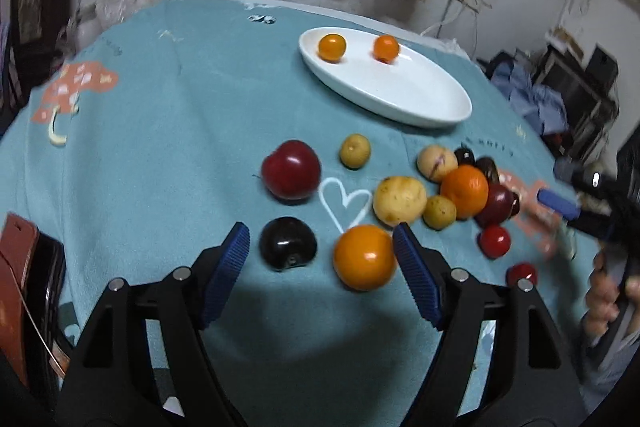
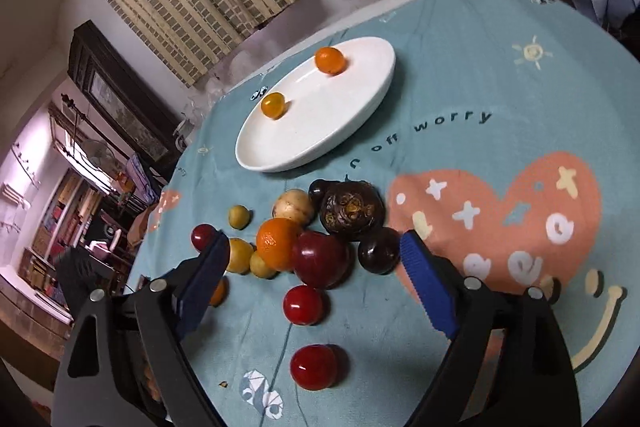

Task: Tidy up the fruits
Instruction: 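Grasp the red cherry tomato with the right tool while the left tool grasps a dark plum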

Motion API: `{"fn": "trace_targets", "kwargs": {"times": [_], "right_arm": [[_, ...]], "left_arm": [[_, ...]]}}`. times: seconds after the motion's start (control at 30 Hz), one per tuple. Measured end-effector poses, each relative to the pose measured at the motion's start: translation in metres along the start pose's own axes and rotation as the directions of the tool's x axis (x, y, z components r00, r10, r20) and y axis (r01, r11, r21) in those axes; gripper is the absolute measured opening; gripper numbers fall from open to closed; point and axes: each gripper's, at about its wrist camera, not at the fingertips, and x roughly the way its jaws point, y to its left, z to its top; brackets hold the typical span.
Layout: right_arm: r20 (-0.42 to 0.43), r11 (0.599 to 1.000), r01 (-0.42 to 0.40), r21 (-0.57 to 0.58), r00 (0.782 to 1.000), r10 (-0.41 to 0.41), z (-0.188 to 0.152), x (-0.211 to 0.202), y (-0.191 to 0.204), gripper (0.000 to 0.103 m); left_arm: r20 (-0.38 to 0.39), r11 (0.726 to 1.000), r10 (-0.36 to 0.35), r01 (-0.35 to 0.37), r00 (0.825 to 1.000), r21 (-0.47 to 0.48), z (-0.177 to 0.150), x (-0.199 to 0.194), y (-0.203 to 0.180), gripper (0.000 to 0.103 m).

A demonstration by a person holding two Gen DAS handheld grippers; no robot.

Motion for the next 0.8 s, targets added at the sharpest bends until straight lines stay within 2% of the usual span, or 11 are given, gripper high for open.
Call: {"fn": "trace_targets", "kwargs": {"times": [0.07,0.17,0.33,0.7,0.8], "right_arm": [[0.005,1.000,0.001,0.030,1.000,-0.001,0.002,-0.001,-0.006,0.087],[0.011,0.998,-0.004,0.056,1.000,0.003,0.001,-0.004,-0.011,0.087],[-0.003,0.999,0.007,0.048,1.000,-0.007,-0.001,-0.001,-0.008,0.087],[-0.017,1.000,0.023,0.021,1.000,-0.023,-0.003,0.001,-0.003,0.087],[-0.019,1.000,0.025,0.013,0.999,-0.025,-0.004,0.002,-0.001,0.087]], "left_arm": [[-0.001,0.998,0.024,-0.024,1.000,0.052,0.000,0.002,-0.009,0.076],[-0.009,0.998,0.028,-0.028,1.000,0.060,0.003,0.004,-0.008,0.076],[-0.014,1.000,-0.015,0.015,1.000,-0.022,0.006,0.000,0.010,0.076],[-0.009,0.983,-0.021,0.019,1.000,-0.183,0.008,-0.004,0.040,0.076],[-0.028,0.979,-0.021,0.015,0.999,-0.203,0.006,0.001,0.042,0.076]]}}
